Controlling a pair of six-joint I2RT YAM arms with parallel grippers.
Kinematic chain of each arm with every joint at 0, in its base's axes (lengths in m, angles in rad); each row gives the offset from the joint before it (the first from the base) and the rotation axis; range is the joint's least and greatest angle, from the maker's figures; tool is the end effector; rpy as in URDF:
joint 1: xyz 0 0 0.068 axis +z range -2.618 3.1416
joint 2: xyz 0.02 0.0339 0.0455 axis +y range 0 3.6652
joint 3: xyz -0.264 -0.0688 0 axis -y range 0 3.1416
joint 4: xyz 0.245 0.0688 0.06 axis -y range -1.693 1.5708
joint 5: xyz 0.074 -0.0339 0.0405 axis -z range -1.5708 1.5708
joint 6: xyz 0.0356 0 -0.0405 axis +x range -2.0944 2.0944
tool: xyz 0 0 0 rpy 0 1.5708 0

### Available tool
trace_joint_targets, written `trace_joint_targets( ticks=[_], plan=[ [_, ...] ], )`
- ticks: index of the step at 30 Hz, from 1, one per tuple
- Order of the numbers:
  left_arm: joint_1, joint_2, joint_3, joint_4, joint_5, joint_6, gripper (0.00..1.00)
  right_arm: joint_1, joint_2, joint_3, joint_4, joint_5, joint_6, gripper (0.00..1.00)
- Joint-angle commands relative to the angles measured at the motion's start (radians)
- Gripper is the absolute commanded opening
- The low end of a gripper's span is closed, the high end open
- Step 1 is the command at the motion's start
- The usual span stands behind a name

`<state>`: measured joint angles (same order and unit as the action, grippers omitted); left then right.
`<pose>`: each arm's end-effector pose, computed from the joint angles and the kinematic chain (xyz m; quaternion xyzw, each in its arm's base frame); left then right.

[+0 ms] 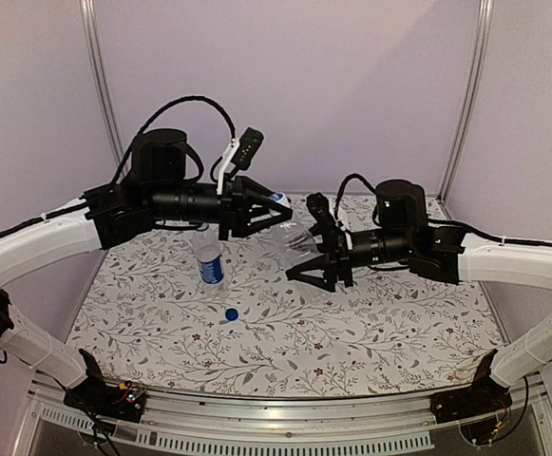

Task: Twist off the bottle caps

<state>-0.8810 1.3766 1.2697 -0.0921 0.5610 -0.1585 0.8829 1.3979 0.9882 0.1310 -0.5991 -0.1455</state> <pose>0.1898 -0.2598 0.3855 0.4268 0.6336 -0.4882 0.4218 0.1893 0.2620 0.3026 -0.5299 0.5769 0.4271 0.4517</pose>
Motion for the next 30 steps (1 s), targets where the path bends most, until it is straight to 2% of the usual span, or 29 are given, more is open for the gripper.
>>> trace_joint_targets(
  ticks=[1,9,10,11,16,20,24,30],
  plan=[
    [-0.014,-0.022,-0.015,0.034,0.006,-0.008,0.00,0.003,0.005,-0.019,0.030,-0.008,0.009,0.65],
    [-0.008,-0.054,-0.047,0.044,-0.032,-0.008,0.00,0.003,-0.028,-0.060,0.092,0.000,0.020,0.51],
    [-0.009,-0.058,-0.053,0.049,-0.036,-0.010,0.03,0.002,-0.032,-0.064,0.101,-0.007,0.023,0.49],
    [-0.008,-0.060,-0.057,0.056,-0.037,-0.012,0.07,0.002,-0.033,-0.065,0.106,-0.016,0.025,0.48],
    [-0.008,-0.057,-0.058,0.094,-0.023,-0.012,0.44,0.002,-0.015,-0.054,0.115,-0.072,0.041,0.42],
    [-0.007,-0.058,-0.060,0.138,-0.011,-0.015,0.66,0.002,-0.005,-0.061,0.133,-0.121,0.051,0.40],
    [-0.004,-0.072,-0.078,0.182,0.025,-0.017,0.80,0.002,-0.001,-0.064,0.139,-0.173,0.057,0.39],
    [0.010,-0.069,-0.096,0.262,0.140,-0.034,0.84,0.002,0.008,-0.067,0.163,-0.258,0.077,0.37]
  ],
)
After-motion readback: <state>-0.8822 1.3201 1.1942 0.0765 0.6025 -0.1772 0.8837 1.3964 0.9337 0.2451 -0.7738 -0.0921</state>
